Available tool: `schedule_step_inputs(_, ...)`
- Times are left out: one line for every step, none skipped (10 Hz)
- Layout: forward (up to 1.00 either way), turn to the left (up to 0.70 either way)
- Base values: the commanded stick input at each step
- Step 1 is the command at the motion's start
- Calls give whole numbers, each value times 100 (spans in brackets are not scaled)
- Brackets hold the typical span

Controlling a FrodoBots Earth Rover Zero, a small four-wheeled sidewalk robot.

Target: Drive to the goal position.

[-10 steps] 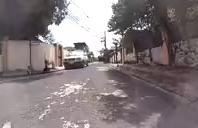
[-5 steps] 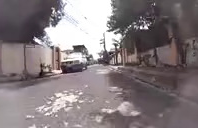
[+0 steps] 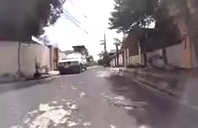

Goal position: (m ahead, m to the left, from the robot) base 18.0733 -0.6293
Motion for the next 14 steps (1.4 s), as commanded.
schedule_step_inputs(100,0)
schedule_step_inputs(100,0)
schedule_step_inputs(100,0)
schedule_step_inputs(100,0)
schedule_step_inputs(100,0)
schedule_step_inputs(100,0)
schedule_step_inputs(100,0)
schedule_step_inputs(100,0)
schedule_step_inputs(100,0)
schedule_step_inputs(100,0)
schedule_step_inputs(100,0)
schedule_step_inputs(100,0)
schedule_step_inputs(100,0)
schedule_step_inputs(100,0)
